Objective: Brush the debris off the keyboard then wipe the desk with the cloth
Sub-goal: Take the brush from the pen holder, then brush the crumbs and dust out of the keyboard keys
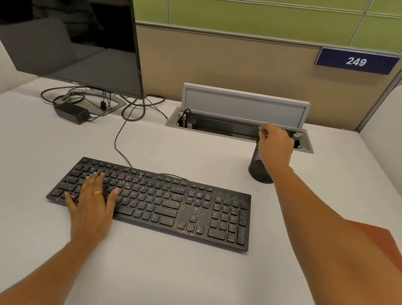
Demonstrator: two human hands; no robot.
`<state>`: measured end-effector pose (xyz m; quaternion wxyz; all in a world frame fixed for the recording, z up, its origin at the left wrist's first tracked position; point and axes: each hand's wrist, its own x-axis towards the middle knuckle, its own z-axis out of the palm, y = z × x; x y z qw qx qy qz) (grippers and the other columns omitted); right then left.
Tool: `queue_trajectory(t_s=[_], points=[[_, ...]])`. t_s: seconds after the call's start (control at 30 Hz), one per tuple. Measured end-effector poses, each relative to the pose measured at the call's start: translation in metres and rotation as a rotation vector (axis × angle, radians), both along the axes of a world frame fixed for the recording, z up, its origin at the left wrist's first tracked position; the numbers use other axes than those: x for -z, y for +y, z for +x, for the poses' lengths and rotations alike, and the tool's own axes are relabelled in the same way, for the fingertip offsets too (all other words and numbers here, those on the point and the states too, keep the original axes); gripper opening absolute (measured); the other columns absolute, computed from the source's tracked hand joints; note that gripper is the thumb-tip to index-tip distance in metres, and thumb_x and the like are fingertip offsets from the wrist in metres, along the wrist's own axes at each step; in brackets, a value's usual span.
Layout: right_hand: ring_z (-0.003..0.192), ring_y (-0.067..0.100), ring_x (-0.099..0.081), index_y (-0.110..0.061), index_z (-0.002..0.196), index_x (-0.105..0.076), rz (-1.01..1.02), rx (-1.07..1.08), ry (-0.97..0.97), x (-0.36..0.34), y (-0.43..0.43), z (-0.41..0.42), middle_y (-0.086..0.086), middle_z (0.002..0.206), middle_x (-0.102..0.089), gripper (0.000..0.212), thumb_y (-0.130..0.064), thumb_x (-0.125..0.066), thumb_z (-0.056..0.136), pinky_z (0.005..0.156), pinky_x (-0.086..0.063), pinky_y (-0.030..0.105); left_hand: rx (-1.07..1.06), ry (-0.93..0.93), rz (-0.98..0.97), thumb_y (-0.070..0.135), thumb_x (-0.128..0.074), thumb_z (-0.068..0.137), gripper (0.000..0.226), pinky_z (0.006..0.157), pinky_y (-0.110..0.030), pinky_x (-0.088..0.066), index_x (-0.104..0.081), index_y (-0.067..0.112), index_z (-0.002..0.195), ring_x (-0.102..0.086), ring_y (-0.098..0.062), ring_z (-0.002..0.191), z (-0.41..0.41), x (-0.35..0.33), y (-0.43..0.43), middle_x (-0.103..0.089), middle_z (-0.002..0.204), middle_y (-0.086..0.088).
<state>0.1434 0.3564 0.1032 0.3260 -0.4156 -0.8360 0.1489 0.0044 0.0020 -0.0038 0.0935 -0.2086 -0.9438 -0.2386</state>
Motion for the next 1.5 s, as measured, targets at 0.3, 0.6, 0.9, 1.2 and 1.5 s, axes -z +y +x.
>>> queue_trajectory(t_s=[0.3,0.6,0.9,1.2,1.5], points=[[0.095,0.025,-0.056,-0.014,0.103,-0.068,0.361,-0.010,0.331,-0.056,-0.049,-0.007,0.006,0.096,-0.068,0.017,-0.018,-0.056,0.091,0.077,-0.033,0.031,0.078,0.050,0.266,0.039,-0.037,0.099,0.047,0.108,-0.058,-0.024,-0.065,0.004,0.113,-0.048,-0.031,0.124,0.012,-0.011,-0.002,-0.055,0.130,-0.012],[0.073,0.021,-0.060,-0.011,0.080,-0.071,0.600,-0.621,0.344,-0.031,-0.207,-0.054,0.000,0.074,-0.071,0.014,-0.002,-0.075,0.070,0.063,-0.026,0.025,0.273,-0.706,0.903,0.037,-0.032,0.102,0.050,0.063,-0.019,-0.051,-0.068,0.008,0.082,-0.067,-0.014,0.065,0.027,-0.073,0.008,-0.071,0.069,-0.002],[0.073,0.026,-0.062,-0.005,0.077,-0.067,0.536,-1.000,0.200,0.023,-0.306,-0.101,0.007,0.079,-0.068,0.014,-0.005,-0.072,0.064,0.063,-0.045,0.029,0.204,-1.243,1.114,0.027,-0.047,0.098,0.034,0.070,-0.035,-0.047,-0.072,0.007,0.089,-0.057,-0.015,0.062,-0.027,-0.091,-0.051,-0.059,0.069,-0.007],[0.074,0.009,-0.053,-0.011,0.102,-0.062,-0.706,-0.429,0.193,0.007,-0.329,-0.152,0.001,0.085,-0.060,0.036,-0.043,-0.060,0.087,0.064,-0.041,0.021,0.347,-1.058,0.769,0.024,-0.049,0.099,0.024,0.061,-0.022,-0.052,-0.062,0.007,0.087,-0.063,-0.011,0.057,-0.078,-0.078,-0.091,-0.065,0.065,-0.003],[0.052,0.010,-0.048,-0.008,0.082,-0.066,-0.771,-0.335,0.276,0.000,-0.326,-0.196,-0.002,0.061,-0.055,0.022,-0.023,-0.055,0.093,0.048,-0.039,0.020,0.371,-0.632,0.574,0.030,-0.058,0.093,0.021,0.084,-0.028,-0.049,-0.065,0.012,0.102,-0.064,-0.018,0.095,-0.119,-0.052,-0.103,-0.069,0.093,0.000]])
